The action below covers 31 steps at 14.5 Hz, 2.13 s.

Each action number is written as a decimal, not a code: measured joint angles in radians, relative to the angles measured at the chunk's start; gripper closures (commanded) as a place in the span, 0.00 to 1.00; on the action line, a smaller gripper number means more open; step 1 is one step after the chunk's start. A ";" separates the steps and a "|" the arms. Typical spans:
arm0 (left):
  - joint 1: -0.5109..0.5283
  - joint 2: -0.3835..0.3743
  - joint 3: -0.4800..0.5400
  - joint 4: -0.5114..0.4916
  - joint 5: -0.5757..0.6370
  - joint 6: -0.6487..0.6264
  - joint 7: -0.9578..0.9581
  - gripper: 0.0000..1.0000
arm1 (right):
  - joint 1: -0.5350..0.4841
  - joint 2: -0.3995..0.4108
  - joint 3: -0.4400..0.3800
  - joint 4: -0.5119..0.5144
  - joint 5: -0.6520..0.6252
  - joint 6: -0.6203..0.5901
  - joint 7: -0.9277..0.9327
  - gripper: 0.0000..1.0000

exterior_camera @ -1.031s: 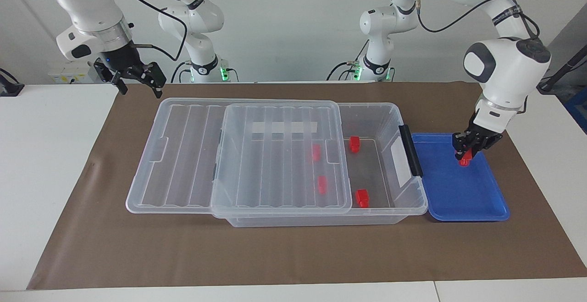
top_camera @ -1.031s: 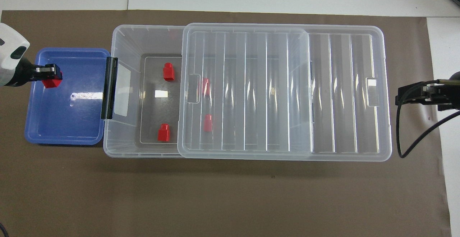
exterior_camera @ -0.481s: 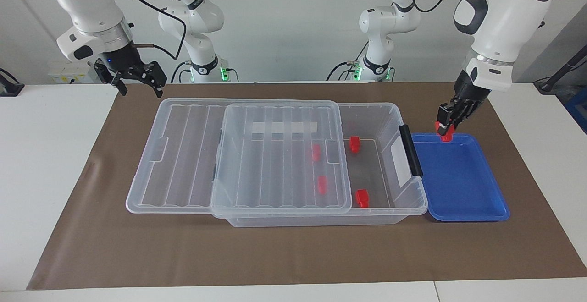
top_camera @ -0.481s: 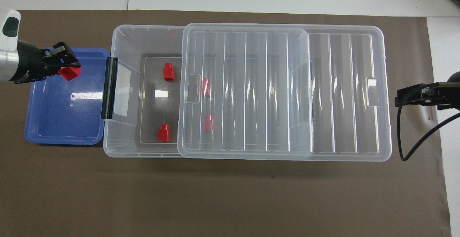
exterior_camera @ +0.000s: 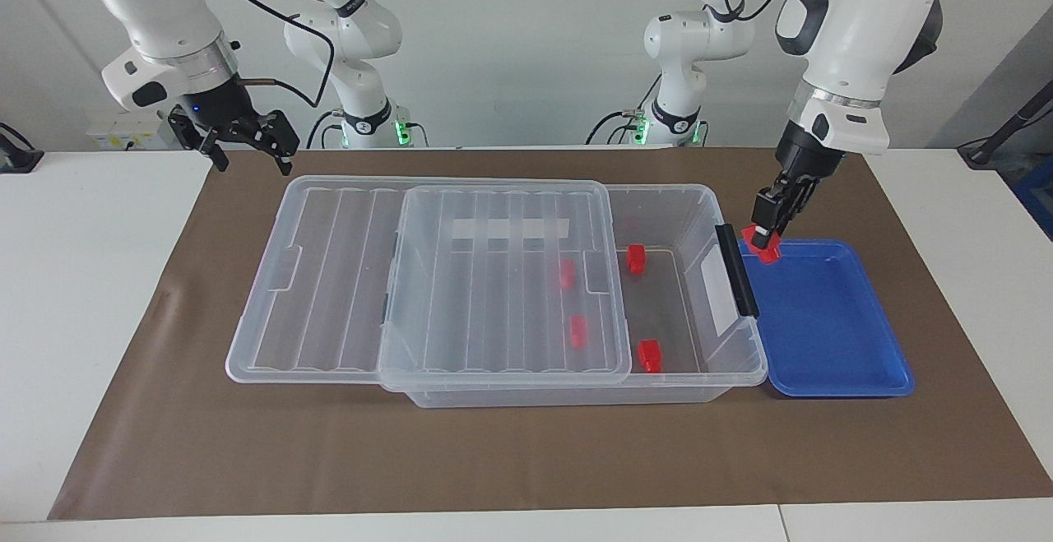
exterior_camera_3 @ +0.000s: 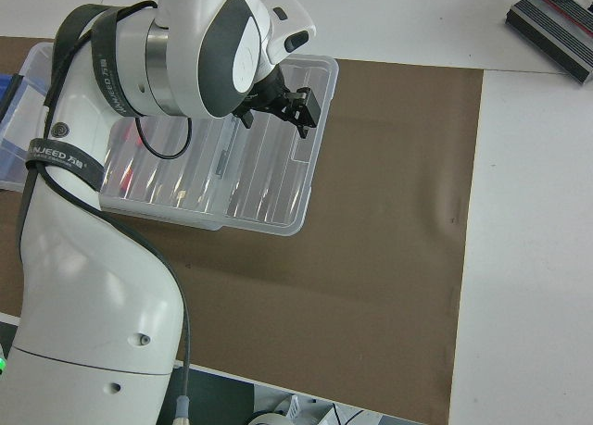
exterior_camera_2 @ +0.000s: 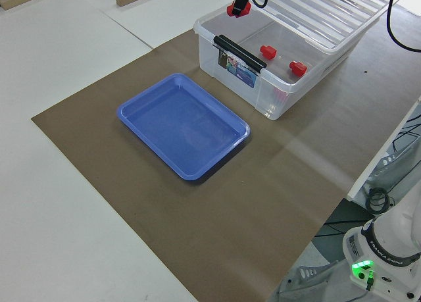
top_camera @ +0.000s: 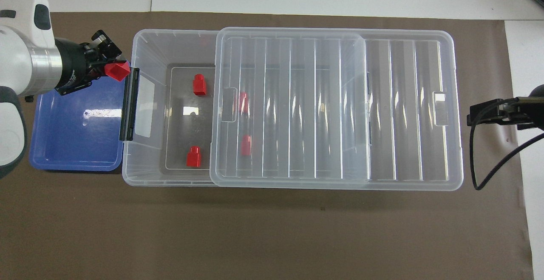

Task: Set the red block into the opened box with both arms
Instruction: 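Carry the red block with the left gripper over the open box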

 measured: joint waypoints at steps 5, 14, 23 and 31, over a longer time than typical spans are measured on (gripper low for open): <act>-0.083 0.009 -0.003 -0.137 -0.001 0.181 -0.044 0.63 | 0.000 0.000 0.000 0.000 0.000 0.000 0.000 0.00; -0.118 0.052 0.001 -0.231 -0.001 0.324 -0.066 0.71 | 0.000 0.000 0.000 0.000 0.000 0.000 0.000 0.00; -0.122 0.114 -0.002 -0.320 -0.001 0.459 0.000 0.71 | -0.001 0.000 0.000 0.000 0.000 0.000 0.000 0.00; -0.160 0.236 -0.002 -0.328 0.100 0.523 0.016 0.71 | -0.004 0.000 -0.001 0.000 0.000 0.000 0.000 0.00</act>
